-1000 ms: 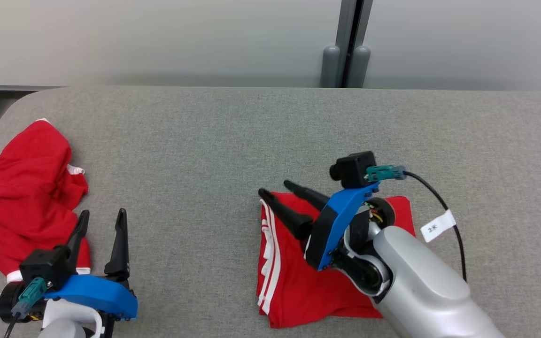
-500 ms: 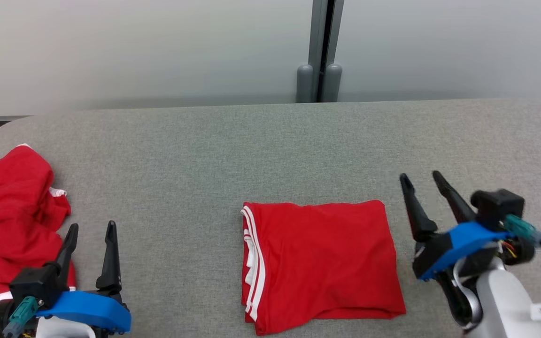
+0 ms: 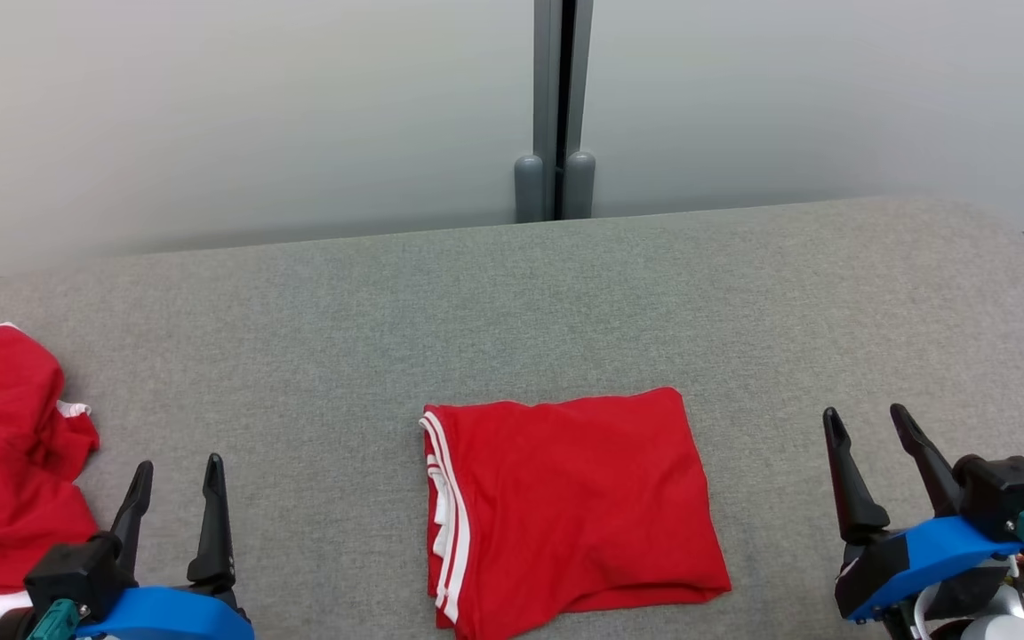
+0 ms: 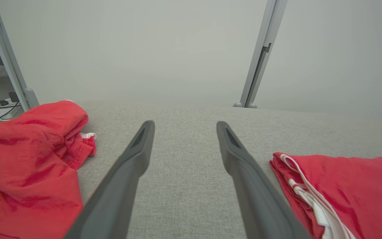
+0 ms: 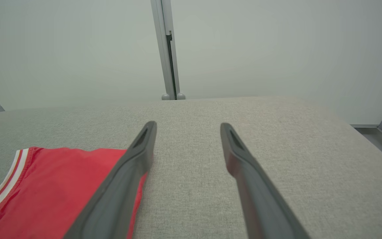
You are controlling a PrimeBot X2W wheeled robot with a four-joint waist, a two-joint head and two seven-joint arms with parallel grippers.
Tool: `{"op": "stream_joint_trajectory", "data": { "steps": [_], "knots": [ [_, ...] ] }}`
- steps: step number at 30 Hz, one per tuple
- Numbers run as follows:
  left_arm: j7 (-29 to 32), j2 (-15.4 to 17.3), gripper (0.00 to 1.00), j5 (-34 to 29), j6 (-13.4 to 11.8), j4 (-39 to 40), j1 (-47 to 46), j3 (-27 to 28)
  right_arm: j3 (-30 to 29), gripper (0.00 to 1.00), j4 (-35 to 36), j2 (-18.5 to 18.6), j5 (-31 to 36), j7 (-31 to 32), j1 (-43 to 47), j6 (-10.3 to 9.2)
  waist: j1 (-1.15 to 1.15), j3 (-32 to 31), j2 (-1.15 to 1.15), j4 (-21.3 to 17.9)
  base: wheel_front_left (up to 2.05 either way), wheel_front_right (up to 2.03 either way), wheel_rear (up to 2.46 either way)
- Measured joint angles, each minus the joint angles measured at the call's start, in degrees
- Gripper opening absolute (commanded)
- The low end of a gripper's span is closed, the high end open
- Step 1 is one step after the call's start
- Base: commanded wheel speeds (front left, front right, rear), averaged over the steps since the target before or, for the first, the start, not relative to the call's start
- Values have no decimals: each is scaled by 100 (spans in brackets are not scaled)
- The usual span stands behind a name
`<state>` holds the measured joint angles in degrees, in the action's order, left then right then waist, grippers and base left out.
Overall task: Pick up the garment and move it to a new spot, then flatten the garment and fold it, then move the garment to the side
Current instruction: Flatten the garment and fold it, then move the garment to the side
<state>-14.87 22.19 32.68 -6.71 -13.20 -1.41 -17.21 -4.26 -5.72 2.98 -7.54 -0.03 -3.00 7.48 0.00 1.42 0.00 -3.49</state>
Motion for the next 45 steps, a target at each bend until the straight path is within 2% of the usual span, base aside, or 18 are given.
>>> {"op": "stream_joint_trajectory", "data": {
  "steps": [8,31,39,43,45],
  "knots": [
    [-4,-88,100,2,-3,-9,131,44,63,100,58,-4,2,134,130,0,0,-45,0,-120,0,0,0],
    [-11,-148,100,-22,-16,30,221,118,91,100,-36,-5,-192,250,130,0,0,32,0,-104,0,0,0],
    [-10,-104,100,-47,-40,115,213,111,276,100,-112,-5,-204,300,-114,0,0,79,0,-37,0,0,0],
    [-8,-102,100,-48,-42,145,185,81,464,100,-325,-9,-219,561,-397,0,0,105,0,39,0,0,0],
    [-1,-109,100,-49,-41,156,152,57,485,100,-555,-10,-279,910,-566,0,0,123,0,93,0,0,0]
  ]
}}
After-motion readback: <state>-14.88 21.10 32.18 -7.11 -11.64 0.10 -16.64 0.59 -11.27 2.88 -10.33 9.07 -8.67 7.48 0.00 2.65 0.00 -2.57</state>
